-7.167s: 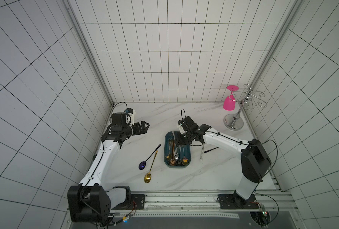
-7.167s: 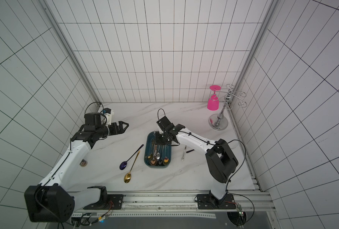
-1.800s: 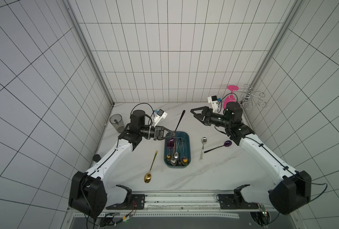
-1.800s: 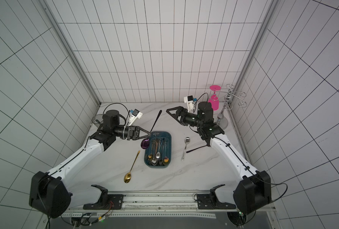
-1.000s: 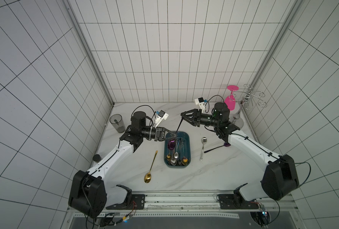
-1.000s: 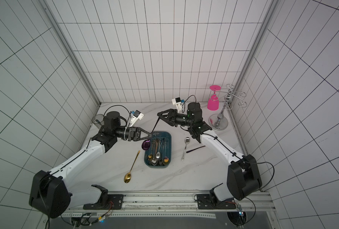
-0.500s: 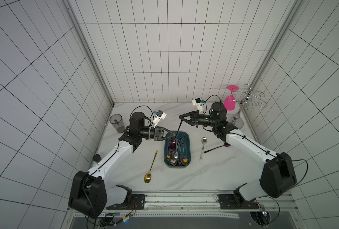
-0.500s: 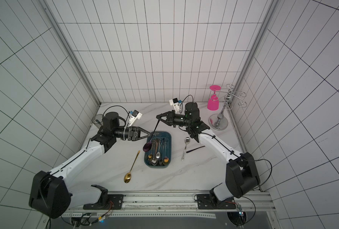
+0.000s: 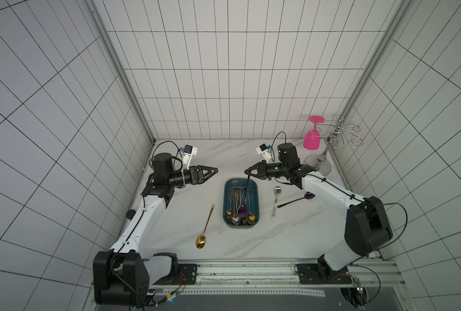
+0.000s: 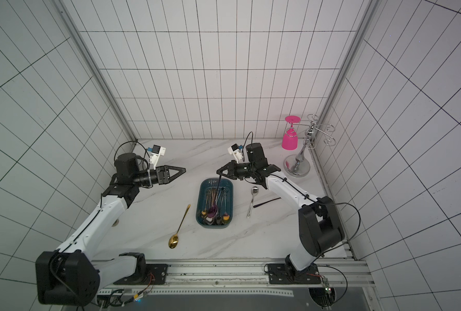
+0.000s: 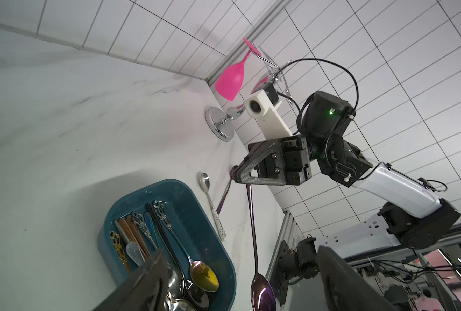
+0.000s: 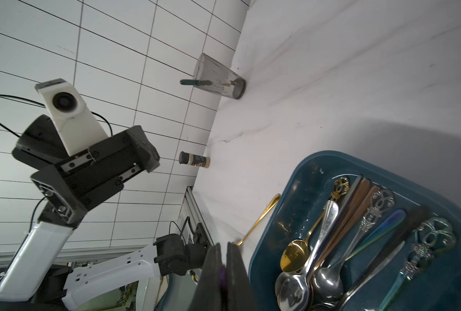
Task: Put the spoon into the storage box
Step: Place the spoon in the storage box.
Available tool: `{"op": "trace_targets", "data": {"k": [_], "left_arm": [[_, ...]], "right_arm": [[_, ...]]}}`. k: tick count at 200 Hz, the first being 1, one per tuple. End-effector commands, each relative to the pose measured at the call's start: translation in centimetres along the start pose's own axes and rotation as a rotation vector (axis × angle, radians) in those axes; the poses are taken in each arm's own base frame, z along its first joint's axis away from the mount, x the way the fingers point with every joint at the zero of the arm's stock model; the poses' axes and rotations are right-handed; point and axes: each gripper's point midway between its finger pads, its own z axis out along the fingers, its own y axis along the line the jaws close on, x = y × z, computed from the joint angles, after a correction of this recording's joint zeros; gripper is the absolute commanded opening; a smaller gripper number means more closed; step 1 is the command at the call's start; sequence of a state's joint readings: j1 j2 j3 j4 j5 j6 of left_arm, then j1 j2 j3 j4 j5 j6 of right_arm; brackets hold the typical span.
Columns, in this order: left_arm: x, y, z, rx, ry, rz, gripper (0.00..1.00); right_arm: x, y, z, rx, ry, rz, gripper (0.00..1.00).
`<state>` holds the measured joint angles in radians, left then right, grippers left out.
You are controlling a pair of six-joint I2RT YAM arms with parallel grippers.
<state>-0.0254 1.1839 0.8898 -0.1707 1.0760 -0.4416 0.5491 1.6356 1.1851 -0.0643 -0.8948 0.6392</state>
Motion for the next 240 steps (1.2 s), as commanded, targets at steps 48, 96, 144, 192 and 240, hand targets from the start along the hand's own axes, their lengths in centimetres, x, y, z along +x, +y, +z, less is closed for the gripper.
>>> {"op": "trace_targets", "data": {"k": [48, 96, 144, 192, 240], "left_arm": [[-0.1, 1.9, -1.2, -0.165, 0.003, 0.103, 0.92], [1.6, 3.3, -1.8, -0.282, 0.097, 0.16, 0.87], [7.6, 5.1, -3.3, -0.48, 0.427, 0.333, 0.83], [13.6, 6.8, -4.7, -0.562, 0.687, 0.497, 0.82], [18.1, 7.8, -4.8, -0.547, 0.855, 0.538, 0.81]], "right_arm": [[-0.8, -4.0, 2.4, 0.077, 0.054, -0.114, 0.0], [0.0, -5.4, 4.6, 0.078, 0.1, -0.128, 0.02], [1.4, -5.9, 5.4, 0.1, 0.121, -0.131, 0.14], [1.0, -5.6, 4.2, 0.152, 0.077, -0.154, 0.36], [0.5, -4.7, 0.7, 0.242, 0.003, -0.194, 0.41]]}}
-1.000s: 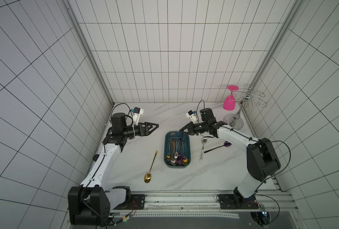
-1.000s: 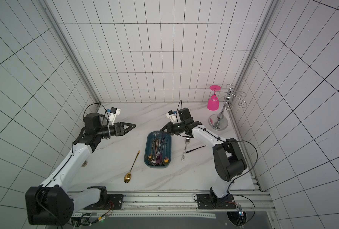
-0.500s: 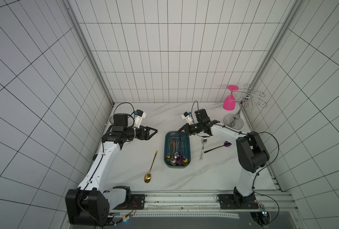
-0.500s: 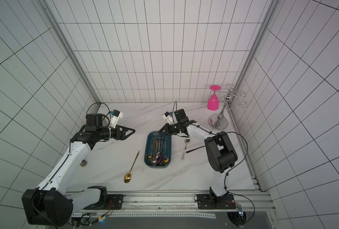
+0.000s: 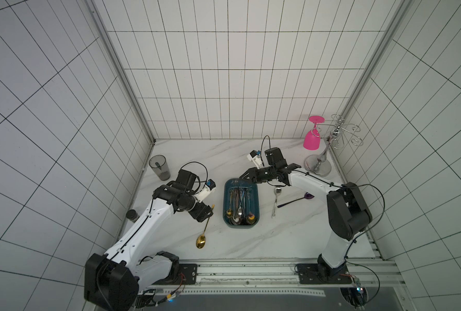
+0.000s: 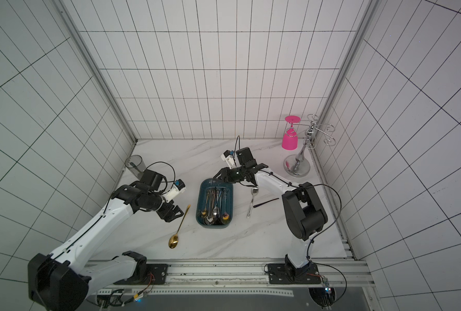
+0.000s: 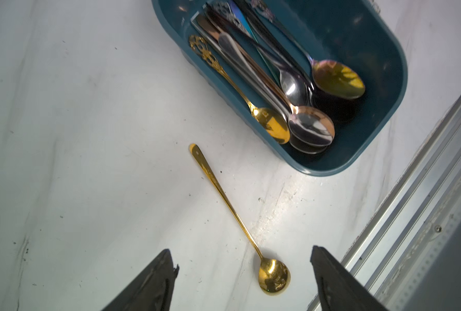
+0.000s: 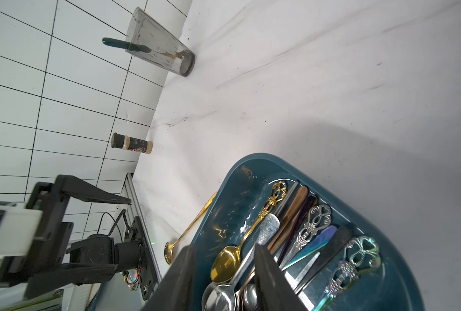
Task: Put the spoon into the storage box
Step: Place the spoon in the storage box, then adjust the spoon at the center of the board.
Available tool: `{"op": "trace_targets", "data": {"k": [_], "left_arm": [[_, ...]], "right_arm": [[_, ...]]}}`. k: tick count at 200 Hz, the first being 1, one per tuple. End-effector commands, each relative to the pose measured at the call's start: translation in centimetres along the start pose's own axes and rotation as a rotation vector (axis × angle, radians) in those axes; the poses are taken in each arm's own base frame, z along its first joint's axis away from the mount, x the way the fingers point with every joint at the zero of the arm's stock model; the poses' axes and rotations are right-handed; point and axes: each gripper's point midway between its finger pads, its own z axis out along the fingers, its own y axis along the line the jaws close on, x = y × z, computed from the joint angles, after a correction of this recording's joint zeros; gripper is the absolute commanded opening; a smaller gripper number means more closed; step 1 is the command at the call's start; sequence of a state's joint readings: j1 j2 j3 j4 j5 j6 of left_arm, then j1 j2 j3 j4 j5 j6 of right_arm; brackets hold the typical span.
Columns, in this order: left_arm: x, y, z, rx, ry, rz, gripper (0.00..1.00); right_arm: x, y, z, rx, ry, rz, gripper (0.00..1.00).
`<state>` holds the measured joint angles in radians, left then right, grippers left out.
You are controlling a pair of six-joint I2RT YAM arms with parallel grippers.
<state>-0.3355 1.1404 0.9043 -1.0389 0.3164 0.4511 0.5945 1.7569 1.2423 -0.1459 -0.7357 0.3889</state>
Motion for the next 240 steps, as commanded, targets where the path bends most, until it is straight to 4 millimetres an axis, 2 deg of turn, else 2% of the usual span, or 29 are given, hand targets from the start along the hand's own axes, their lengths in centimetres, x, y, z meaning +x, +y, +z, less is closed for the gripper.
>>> {"op": "trace_targets", "data": {"k": [1, 65, 93, 122, 168, 184, 212, 240], "left_arm": [[2.0, 0.2, 0.9, -0.031, 0.085, 0.059, 0.81], [5.6, 0.2, 4.0, -0.049, 0.254, 0.084, 0.8], [6.1, -0.2, 5.8, -0.057, 0.283, 0.109, 0.8], [5.8, -0.9, 7.3, -0.045, 0.292, 0.115, 0.74], [5.7, -0.6, 9.0, -0.05, 0.314, 0.102, 0.7], [5.8, -0.3, 9.4, -0.07, 0.322, 0.105, 0.67], [6.4, -0.3, 9.9, -0.069, 0.346, 0.114, 0.61], [7.3, 0.6, 10.2, -0.117, 0.378, 0.149, 0.55]], "right_arm": [[0.0, -0.4, -2.5, 0.08, -0.04, -0.022, 0.41], [-0.4, -1.6, -9.3, 0.319, -0.178, -0.021, 0.5], [-0.5, -1.6, -12.9, 0.425, -0.272, -0.034, 0.62], [-0.1, -1.5, -15.7, 0.489, -0.31, -0.036, 0.66], [0.5, -1.0, -18.8, 0.554, -0.356, -0.054, 0.86], [0.5, -0.7, -19.6, 0.565, -0.379, -0.063, 0.99], [0.6, -0.5, -20.6, 0.586, -0.386, -0.071, 0.99], [0.7, -0.3, -21.1, 0.591, -0.396, -0.078, 0.99]]}}
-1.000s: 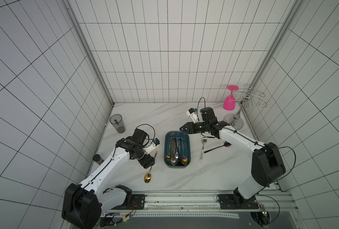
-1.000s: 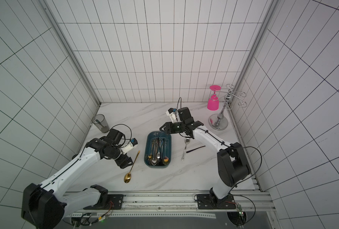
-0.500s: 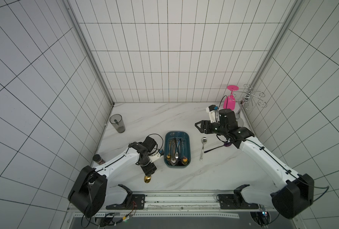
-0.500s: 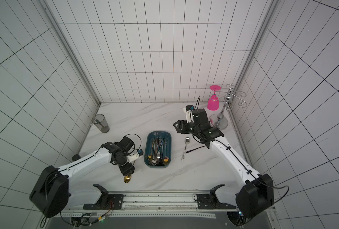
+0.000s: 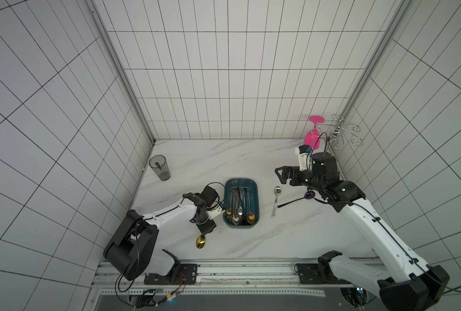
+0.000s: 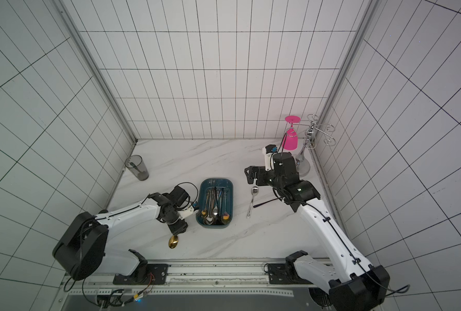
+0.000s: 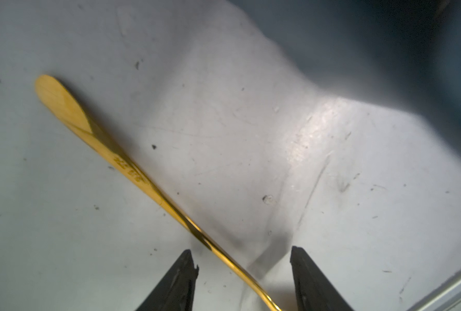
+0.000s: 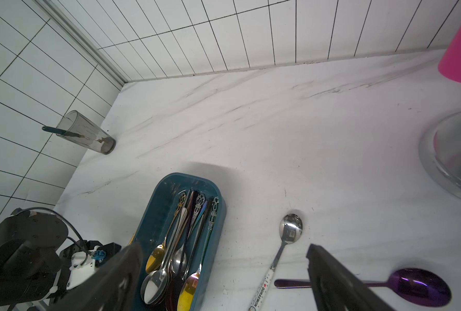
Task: Put the spoon into the storage box
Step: Adjust the spoon at the center of the board.
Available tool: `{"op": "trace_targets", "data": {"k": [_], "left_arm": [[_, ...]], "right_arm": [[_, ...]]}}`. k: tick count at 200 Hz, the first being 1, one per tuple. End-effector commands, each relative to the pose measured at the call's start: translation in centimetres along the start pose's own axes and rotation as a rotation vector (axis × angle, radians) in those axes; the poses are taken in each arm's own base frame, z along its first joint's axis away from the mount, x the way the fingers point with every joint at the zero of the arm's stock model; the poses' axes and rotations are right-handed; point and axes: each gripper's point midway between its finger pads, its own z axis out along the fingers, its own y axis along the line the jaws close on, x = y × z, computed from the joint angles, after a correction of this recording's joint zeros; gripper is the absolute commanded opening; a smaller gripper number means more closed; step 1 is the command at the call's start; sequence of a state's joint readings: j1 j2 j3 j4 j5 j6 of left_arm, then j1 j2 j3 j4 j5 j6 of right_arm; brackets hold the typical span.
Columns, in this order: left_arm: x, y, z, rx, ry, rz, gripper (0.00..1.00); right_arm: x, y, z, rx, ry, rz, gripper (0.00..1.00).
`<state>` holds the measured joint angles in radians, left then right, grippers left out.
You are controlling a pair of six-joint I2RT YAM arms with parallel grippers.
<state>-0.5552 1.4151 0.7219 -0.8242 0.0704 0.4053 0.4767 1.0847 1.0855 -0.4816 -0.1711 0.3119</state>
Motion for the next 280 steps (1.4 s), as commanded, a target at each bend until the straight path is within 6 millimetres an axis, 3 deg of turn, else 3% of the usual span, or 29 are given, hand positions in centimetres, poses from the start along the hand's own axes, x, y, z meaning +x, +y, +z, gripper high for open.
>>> {"op": "trace_targets", "data": {"k": [1, 58, 97, 168, 182, 216, 280], "left_arm": [[1.2, 0.7, 1.1, -0.05, 0.049, 0.023, 0.55], [2.7, 1.6, 1.7, -0.111, 0.103, 0.077, 0.36], [4.1, 2.5, 1.9, -0.158, 0.168, 0.102, 0.31], [5.0, 4.3, 0.8, -0.19, 0.174, 0.019, 0.12], [4.9, 4.4, 0.1, -0.193, 0.165, 0.003, 0.14], [3.5, 4.0, -1.4, -0.157, 0.116, -0.038, 0.32], [6.9, 5.3, -0.5, -0.225, 0.191, -0.032, 0.41]], "right_arm": [[0.7, -1.0, -0.4, 0.04, 0.015, -0.011, 0.99], [0.5, -1.5, -1.1, 0.063, 0.012, -0.024, 0.99], [0.3, -1.6, -1.5, 0.065, 0.004, -0.019, 0.99], [-0.1, -1.8, -1.8, 0.072, 0.001, -0.014, 0.99], [-0.1, -1.8, -1.7, 0.072, 0.003, -0.011, 0.99], [-0.2, -1.7, -1.5, 0.068, 0.012, -0.009, 0.99], [-0.2, -1.7, -1.5, 0.065, 0.013, -0.004, 0.99]]}}
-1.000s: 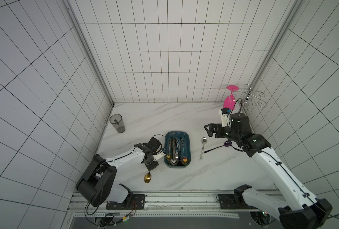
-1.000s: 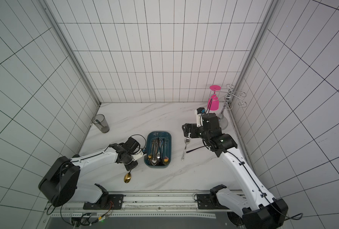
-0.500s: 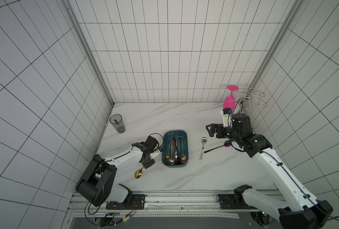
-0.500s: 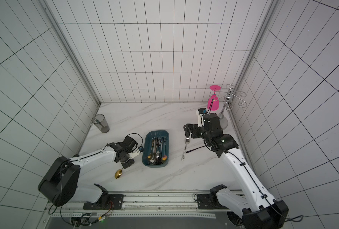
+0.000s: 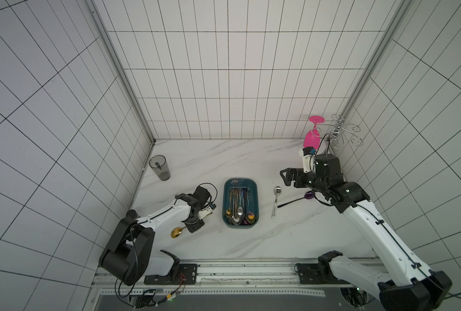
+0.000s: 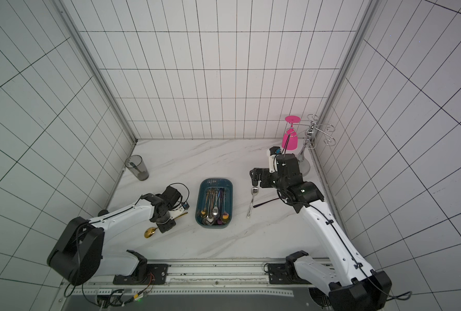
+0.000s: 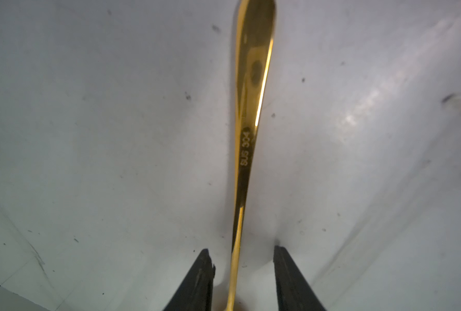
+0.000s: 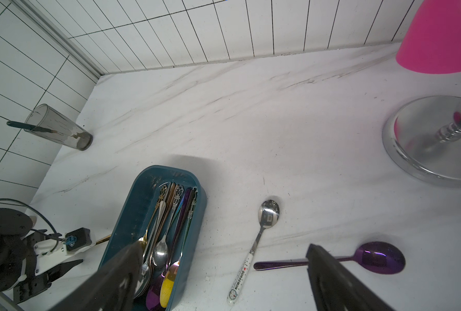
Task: Put the spoon into the storage box
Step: Adjust the spoon at the center of the board, then pick up the spoon from the center of the board.
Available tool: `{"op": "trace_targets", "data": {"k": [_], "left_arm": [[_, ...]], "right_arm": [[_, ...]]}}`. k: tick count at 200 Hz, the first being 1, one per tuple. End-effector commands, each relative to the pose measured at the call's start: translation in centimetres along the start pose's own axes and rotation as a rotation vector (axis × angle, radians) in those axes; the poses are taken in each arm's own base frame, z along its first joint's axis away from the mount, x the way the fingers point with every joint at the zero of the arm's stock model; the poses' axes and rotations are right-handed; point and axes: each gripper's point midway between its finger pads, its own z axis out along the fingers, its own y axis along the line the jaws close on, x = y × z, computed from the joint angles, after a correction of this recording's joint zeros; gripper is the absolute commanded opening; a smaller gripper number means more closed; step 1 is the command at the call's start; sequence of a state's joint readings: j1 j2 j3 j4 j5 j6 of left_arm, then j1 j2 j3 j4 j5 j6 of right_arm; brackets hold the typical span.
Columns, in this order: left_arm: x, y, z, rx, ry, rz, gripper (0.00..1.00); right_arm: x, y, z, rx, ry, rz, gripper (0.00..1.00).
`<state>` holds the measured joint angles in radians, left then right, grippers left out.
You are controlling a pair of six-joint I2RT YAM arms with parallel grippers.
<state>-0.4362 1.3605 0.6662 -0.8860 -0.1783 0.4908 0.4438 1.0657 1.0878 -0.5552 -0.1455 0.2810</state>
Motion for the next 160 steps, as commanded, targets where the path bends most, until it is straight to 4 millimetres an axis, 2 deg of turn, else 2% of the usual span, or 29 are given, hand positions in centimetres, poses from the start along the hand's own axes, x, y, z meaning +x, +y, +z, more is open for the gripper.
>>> {"op": "trace_targets", "data": {"k": [1, 20, 34, 90, 126, 160], "left_arm": [[1.2, 0.4, 0.5, -0.02, 0.023, -0.003, 0.41], [1.5, 0.3, 0.8, -0.01, 0.032, -0.01, 0.41], [1.3, 0.3, 0.9, -0.006, 0.037, -0.014, 0.35], [1.1, 0.6, 1.1, -0.004, 0.055, -0.032, 0.0], [-0.2, 1.7, -0.5, -0.041, -0.003, -0.062, 0.0], [-2.8, 2.8, -3.7, -0.029, -0.104, -0.085, 0.0]], "right_arm": [[-1.1, 0.0, -0.7, 0.0, -0.02, 0.003, 0.99], [-1.1, 0.1, -0.7, -0.004, -0.019, 0.002, 0.99], [-1.2, 0.2, -0.8, -0.007, -0.023, 0.003, 0.99], [-1.3, 0.1, -1.2, 0.0, -0.034, 0.004, 0.99], [-1.3, 0.1, -1.0, -0.005, -0.025, 0.004, 0.99], [-1.3, 0.3, -1.0, -0.01, -0.023, 0.005, 0.99]]}}
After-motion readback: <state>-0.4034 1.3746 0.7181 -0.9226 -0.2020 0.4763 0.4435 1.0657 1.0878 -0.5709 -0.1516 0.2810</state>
